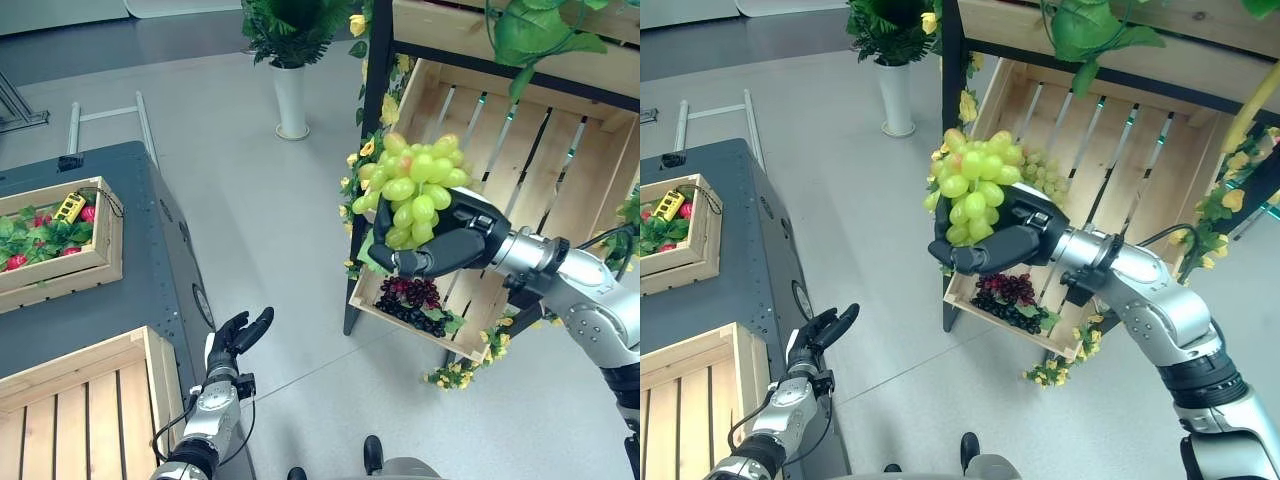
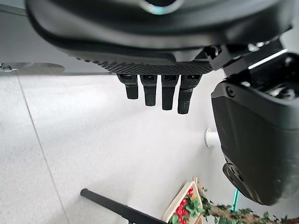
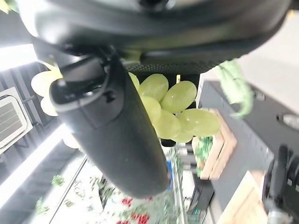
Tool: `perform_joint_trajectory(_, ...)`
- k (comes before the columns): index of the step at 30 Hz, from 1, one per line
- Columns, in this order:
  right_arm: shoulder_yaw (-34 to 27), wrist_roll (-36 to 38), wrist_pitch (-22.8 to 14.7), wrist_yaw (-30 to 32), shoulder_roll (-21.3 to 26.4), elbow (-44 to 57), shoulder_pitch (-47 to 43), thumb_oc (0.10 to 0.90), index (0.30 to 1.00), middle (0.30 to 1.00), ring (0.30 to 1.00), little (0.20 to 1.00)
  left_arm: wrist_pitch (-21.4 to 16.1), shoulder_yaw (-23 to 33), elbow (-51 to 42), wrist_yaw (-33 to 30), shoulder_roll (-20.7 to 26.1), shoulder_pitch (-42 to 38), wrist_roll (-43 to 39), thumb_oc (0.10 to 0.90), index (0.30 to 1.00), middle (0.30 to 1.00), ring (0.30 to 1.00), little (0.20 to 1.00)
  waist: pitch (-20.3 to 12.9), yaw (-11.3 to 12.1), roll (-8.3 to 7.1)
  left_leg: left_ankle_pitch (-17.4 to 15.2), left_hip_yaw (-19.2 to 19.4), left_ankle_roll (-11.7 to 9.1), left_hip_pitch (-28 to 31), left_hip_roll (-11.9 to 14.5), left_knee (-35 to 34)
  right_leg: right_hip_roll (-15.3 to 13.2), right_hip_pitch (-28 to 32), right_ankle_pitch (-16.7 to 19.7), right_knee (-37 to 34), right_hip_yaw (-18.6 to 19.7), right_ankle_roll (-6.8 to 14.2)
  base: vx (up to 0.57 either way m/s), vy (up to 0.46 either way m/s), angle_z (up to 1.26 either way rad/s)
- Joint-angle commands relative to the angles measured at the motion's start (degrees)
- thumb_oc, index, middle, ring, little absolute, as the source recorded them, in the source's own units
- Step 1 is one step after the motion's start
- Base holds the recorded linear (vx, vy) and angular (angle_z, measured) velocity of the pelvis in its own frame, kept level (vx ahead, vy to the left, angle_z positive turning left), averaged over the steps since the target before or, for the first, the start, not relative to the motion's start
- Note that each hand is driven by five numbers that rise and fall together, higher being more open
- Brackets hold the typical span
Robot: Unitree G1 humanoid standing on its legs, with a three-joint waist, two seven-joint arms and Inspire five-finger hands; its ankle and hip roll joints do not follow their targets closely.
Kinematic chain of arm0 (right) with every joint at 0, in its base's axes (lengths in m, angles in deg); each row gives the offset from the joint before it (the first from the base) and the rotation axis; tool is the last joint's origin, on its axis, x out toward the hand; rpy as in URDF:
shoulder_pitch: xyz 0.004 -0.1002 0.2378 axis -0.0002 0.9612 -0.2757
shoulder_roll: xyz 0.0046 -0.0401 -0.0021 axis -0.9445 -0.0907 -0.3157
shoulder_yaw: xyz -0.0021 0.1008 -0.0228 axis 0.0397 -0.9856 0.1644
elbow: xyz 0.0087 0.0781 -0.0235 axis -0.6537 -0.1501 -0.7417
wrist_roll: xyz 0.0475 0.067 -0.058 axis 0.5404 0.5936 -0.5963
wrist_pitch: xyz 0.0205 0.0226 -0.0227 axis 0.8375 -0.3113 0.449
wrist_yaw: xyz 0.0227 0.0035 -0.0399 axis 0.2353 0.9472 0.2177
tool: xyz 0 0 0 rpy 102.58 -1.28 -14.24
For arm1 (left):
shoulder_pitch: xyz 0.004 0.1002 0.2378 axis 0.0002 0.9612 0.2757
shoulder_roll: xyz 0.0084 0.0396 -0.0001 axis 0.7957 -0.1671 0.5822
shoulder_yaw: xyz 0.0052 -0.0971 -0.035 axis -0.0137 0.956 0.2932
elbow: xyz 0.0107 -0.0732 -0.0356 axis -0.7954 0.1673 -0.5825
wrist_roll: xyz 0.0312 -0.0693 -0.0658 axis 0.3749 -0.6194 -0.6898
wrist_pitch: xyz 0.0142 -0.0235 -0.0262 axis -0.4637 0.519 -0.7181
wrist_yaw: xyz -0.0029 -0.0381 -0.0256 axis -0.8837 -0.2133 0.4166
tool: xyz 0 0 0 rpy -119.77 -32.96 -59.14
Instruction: Pick up the fruits from the basket on one side to the basket on the other side
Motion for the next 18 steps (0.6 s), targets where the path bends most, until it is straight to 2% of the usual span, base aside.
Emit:
perform_joint_trajectory(1, -7.11, 4.89, -10.29, 4.71, 0.48, -6.38, -9.39, 0.400, 0.300, 0.300, 0.300, 0.300, -7.76, -0.69, 0.67, -0.36, 2.23, -4.31, 1.38, 0.800, 0.900, 0.900, 0.900, 0.900, -6.65, 0.53, -0.69, -9.30, -1.35, 0.90, -0.47, -2.50, 2.39, -0.25, 4.11, -8.24, 1.91, 1.98, 1.80, 0.01, 0.038, -0.05)
perform_joint_trajectory(8, -9.51, 7.21, -10.16, 10.50, 2.12, -18.11, -12.69, 0.400, 0.300, 0.300, 0.300, 0.300, -10.19, -1.72, -3.12, -0.70, 1.55, -1.59, 2.88, 0.800, 0.900, 0.900, 0.900, 0.900, -6.69, 1.97, -0.88, -9.50, -2.26, 0.80, -0.09, -2.46, 2.14, -0.05, 4.96, -8.21, 1.37, 0.91, 1.50, 0.01, 0.012, -0.02)
perform_joint_trajectory(14, -10.19, 3.01, -10.26, 13.71, 5.69, -25.43, -14.48, 0.400, 0.300, 0.300, 0.300, 0.300, -10.47, -1.68, -3.77, -0.54, 2.05, 0.13, 2.08, 0.800, 0.900, 0.900, 0.900, 0.900, -6.84, 2.72, -0.99, -9.19, -3.11, 0.63, -0.09, -2.53, 1.71, 0.07, 5.18, -8.30, 1.27, 0.22, 1.21, 0.00, 0.000, 0.01)
perform_joint_trajectory(18, -9.30, 3.09, -10.07, 14.57, 8.10, -30.00, -16.24, 0.400, 0.300, 0.300, 0.300, 0.300, -10.82, -1.73, -3.05, -0.10, 2.50, 0.25, 1.68, 0.800, 0.900, 0.900, 0.900, 0.900, -7.00, 2.96, -1.16, -8.88, -3.37, 0.56, -0.18, -2.60, 1.52, 0.05, 5.25, -8.22, 1.12, 0.04, 1.13, 0.00, 0.000, 0.00)
